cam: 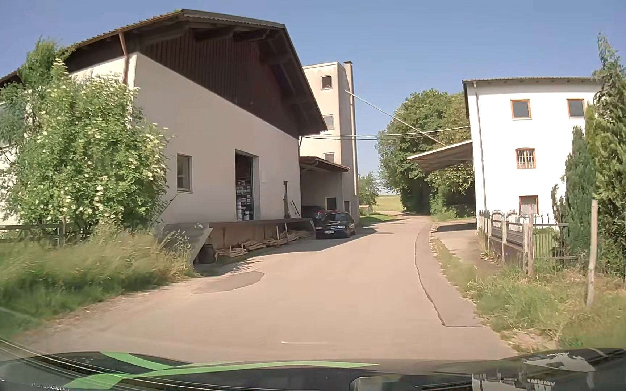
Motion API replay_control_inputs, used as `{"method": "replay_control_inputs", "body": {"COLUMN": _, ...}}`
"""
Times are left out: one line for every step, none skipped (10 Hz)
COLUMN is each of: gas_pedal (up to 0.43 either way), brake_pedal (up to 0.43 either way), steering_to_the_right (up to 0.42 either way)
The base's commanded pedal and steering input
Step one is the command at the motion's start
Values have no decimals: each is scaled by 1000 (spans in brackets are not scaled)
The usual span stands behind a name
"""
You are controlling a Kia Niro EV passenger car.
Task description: Follow the waypoints while adhering to traffic rules and regulations
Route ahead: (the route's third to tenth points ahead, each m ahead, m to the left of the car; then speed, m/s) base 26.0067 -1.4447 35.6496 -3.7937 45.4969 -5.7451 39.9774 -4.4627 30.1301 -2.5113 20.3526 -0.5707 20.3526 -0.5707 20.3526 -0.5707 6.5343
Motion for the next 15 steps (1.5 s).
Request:
{"method": "replay_control_inputs", "body": {"gas_pedal": 67, "brake_pedal": 0, "steering_to_the_right": 33}}
{"method": "replay_control_inputs", "body": {"gas_pedal": 39, "brake_pedal": 0, "steering_to_the_right": 36}}
{"method": "replay_control_inputs", "body": {"gas_pedal": 0, "brake_pedal": 0, "steering_to_the_right": 38}}
{"method": "replay_control_inputs", "body": {"gas_pedal": 0, "brake_pedal": 0, "steering_to_the_right": 42}}
{"method": "replay_control_inputs", "body": {"gas_pedal": 0, "brake_pedal": 0, "steering_to_the_right": 48}}
{"method": "replay_control_inputs", "body": {"gas_pedal": 0, "brake_pedal": 0, "steering_to_the_right": 52}}
{"method": "replay_control_inputs", "body": {"gas_pedal": 0, "brake_pedal": 0, "steering_to_the_right": 53}}
{"method": "replay_control_inputs", "body": {"gas_pedal": 0, "brake_pedal": 0, "steering_to_the_right": 54}}
{"method": "replay_control_inputs", "body": {"gas_pedal": 0, "brake_pedal": 0, "steering_to_the_right": 55}}
{"method": "replay_control_inputs", "body": {"gas_pedal": 0, "brake_pedal": 0, "steering_to_the_right": 60}}
{"method": "replay_control_inputs", "body": {"gas_pedal": 0, "brake_pedal": 0, "steering_to_the_right": 60}}
{"method": "replay_control_inputs", "body": {"gas_pedal": 0, "brake_pedal": 0, "steering_to_the_right": 60}}
{"method": "replay_control_inputs", "body": {"gas_pedal": 0, "brake_pedal": 0, "steering_to_the_right": 60}}
{"method": "replay_control_inputs", "body": {"gas_pedal": 0, "brake_pedal": 0, "steering_to_the_right": 60}}
{"method": "replay_control_inputs", "body": {"gas_pedal": 0, "brake_pedal": 0, "steering_to_the_right": 60}}
